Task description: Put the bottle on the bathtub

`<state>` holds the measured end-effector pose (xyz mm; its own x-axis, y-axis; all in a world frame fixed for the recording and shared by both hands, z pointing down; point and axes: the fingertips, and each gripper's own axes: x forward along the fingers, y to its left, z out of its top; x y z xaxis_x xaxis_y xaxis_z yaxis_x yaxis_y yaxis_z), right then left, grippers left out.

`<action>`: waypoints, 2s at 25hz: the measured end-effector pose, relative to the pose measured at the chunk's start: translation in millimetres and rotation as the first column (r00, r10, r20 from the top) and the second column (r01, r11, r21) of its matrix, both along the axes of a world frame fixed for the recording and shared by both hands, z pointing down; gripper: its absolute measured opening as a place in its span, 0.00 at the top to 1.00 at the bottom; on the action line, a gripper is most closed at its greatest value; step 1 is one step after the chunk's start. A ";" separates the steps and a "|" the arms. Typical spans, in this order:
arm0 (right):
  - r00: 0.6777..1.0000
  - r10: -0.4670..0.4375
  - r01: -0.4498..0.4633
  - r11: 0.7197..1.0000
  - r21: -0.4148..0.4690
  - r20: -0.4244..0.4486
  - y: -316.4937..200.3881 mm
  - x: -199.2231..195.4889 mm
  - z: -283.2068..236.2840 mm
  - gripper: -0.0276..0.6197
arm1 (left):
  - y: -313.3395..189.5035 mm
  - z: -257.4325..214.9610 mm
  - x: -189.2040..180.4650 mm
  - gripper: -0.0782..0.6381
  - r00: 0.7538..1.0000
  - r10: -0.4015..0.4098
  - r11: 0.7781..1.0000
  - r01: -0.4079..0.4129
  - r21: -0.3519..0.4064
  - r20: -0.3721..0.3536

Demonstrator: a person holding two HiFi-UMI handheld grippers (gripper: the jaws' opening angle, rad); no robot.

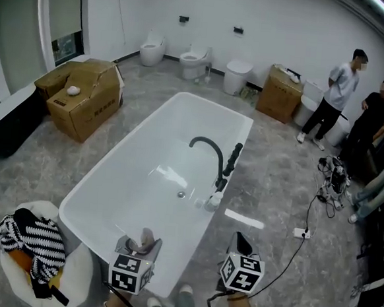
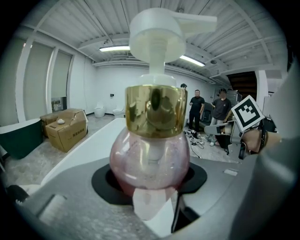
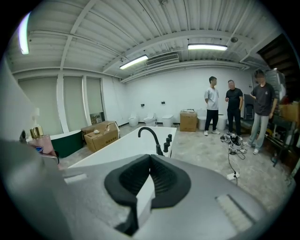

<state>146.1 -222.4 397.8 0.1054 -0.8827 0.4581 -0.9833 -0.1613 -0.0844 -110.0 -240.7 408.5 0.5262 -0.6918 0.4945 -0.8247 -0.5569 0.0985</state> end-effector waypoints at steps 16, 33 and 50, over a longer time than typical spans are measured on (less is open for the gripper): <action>0.995 0.082 -0.072 0.984 -0.165 0.056 5.7 50.2 106.4 0.95 | -31.2 72.9 59.2 0.57 0.993 0.104 0.994 -0.102 -0.032 0.061; 0.994 0.060 -0.031 0.958 -0.286 0.093 27.6 46.2 189.5 0.95 | -5.4 154.2 85.4 0.57 0.987 0.142 0.981 -0.129 -0.143 0.081; 0.986 0.104 -0.060 0.950 -0.306 0.130 37.3 62.7 208.8 0.95 | -19.4 171.7 129.5 0.57 0.973 0.226 0.967 -0.217 -0.134 0.058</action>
<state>208.8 -185.1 606.6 0.0858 -0.6929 0.7159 -0.9468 -0.2804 -0.1580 19.4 -260.1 580.3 0.6190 -0.4923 0.6119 -0.6900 -0.7131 0.1243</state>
